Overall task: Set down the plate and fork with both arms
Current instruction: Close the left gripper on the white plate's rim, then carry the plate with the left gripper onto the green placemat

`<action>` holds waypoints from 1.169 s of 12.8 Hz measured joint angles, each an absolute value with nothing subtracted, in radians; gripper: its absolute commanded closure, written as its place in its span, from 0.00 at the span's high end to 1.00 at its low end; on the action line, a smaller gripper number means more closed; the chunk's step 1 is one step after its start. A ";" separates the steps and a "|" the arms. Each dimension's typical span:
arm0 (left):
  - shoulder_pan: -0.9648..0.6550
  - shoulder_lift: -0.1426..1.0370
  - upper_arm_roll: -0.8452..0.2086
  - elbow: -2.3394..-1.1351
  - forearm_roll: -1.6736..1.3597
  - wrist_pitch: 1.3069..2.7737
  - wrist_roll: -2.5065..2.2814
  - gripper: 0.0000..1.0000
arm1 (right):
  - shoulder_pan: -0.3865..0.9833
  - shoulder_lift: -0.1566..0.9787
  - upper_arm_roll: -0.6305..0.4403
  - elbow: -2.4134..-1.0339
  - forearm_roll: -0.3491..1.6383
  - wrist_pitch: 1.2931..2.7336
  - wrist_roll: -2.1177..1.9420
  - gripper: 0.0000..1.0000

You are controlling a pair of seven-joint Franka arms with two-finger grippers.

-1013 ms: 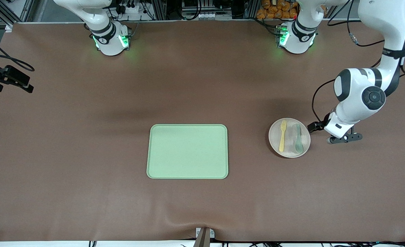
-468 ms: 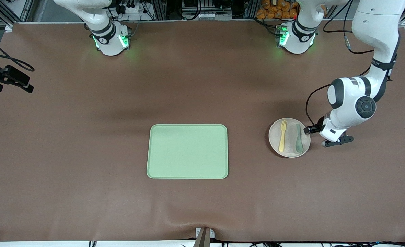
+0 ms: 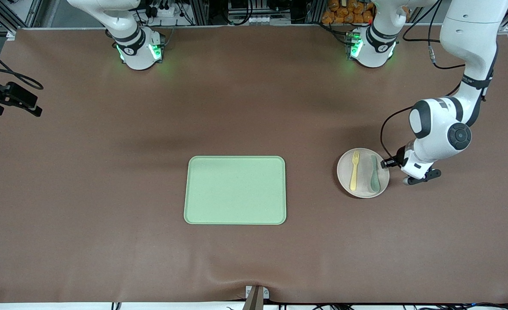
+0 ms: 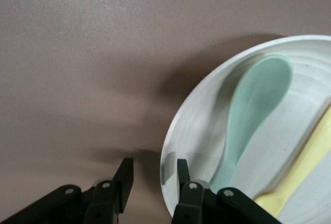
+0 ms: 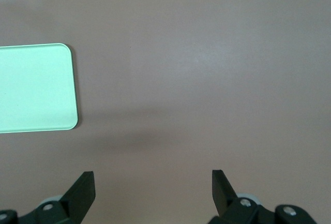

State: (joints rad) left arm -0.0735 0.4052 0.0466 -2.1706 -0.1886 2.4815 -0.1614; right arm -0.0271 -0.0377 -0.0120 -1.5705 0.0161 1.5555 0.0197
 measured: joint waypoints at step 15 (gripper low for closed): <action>-0.076 0.427 -0.046 -2.069 -0.476 2.482 -0.140 0.00 | -0.027 -0.038 -0.012 -1.571 0.016 1.555 0.020 1.00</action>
